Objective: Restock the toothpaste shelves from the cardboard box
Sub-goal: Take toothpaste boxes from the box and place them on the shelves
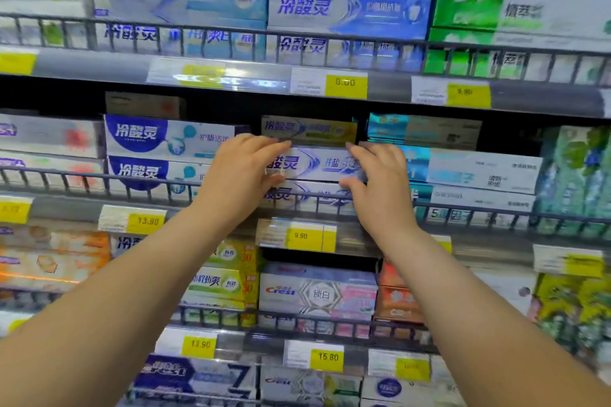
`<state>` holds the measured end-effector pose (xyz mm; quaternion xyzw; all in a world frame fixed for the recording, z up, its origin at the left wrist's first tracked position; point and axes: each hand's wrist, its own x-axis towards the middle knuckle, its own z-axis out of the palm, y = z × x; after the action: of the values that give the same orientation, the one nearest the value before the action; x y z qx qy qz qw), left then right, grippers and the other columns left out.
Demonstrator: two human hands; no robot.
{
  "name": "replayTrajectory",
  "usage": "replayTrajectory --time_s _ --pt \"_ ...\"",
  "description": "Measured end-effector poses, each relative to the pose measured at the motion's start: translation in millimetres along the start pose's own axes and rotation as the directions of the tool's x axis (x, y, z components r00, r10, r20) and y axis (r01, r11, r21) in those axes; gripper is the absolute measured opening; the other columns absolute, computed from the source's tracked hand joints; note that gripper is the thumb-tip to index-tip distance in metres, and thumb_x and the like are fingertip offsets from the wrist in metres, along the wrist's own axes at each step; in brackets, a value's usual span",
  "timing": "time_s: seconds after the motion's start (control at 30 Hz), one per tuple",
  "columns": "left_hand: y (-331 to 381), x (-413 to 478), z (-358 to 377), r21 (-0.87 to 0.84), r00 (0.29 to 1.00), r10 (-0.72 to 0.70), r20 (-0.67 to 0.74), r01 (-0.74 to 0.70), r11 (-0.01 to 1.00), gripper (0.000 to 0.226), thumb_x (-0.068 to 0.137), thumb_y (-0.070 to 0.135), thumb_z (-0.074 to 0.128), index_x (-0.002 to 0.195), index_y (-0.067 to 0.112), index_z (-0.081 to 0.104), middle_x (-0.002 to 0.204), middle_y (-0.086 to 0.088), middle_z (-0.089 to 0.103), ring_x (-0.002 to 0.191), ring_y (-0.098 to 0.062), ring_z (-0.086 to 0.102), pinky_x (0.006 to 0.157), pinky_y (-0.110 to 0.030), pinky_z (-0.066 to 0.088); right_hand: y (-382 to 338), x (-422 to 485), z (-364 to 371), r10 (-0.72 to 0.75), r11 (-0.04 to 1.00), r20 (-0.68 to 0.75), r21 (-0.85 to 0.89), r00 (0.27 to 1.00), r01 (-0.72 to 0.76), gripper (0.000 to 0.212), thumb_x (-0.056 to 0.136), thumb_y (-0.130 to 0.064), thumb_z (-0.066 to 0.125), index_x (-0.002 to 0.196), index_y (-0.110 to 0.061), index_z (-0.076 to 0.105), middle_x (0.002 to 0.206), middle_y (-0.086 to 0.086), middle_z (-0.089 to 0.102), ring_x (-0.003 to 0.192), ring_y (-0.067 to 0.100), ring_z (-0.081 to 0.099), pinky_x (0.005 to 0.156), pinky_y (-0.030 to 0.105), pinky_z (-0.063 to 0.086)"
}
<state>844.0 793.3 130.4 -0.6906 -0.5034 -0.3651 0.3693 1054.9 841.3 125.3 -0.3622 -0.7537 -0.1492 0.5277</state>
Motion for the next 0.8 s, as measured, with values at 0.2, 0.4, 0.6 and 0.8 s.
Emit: replayTrajectory --time_s 0.2,0.4,0.6,0.8 --pt "-11.3 -5.3 -0.7 -0.012 1.0 0.008 -0.004 -0.008 1.0 0.049 0.078 0.018 0.075 0.124 0.011 0.061 0.117 -0.01 0.066 0.105 -0.034 0.058 0.09 -0.047 0.043 -5.5 -1.5 5.9 -0.025 1.0 0.027 -0.013 0.999 0.025 0.049 0.071 -0.008 0.074 0.118 -0.002 0.063 0.107 0.015 0.064 0.104 0.035 0.049 0.094 0.025 0.025" --pt "-7.7 -2.8 5.5 -0.061 1.0 -0.008 0.001 0.008 0.998 0.049 0.077 0.016 0.076 0.123 0.011 0.061 0.116 -0.01 0.066 0.106 -0.034 0.057 0.091 -0.046 0.042 -4.1 -2.4 -0.5 0.045 0.999 0.045 -0.017 0.998 -0.044 0.048 0.079 -0.011 0.071 0.125 -0.008 0.059 0.12 0.01 0.06 0.114 0.028 0.043 0.098 0.022 0.023" --pt "1.9 -4.6 10.4 -0.098 0.998 -0.041 -0.042 0.037 0.994 0.047 0.078 0.019 0.075 0.123 0.012 0.062 0.123 -0.01 0.062 0.112 -0.034 0.055 0.096 -0.046 0.04 -7.6 -8.8 -7.5 0.105 0.994 0.074 0.009 0.992 -0.106 0.053 0.085 -0.018 0.067 0.135 -0.016 0.05 0.142 0.006 0.046 0.132 0.026 0.036 0.111 0.028 0.019" --pt "60.1 5.0 31.0 -0.176 0.997 0.039 -0.065 -0.05 0.983 0.05 0.077 0.033 0.066 0.123 0.013 0.061 0.127 -0.012 0.06 0.112 -0.035 0.055 0.099 -0.044 0.038 32.0 -38.9 -47.5 0.209 0.967 -0.024 -0.143 0.978 -0.211 0.058 0.09 -0.036 0.06 0.142 -0.023 0.039 0.155 0.004 0.023 0.143 0.023 0.017 0.115 0.034 0.008"
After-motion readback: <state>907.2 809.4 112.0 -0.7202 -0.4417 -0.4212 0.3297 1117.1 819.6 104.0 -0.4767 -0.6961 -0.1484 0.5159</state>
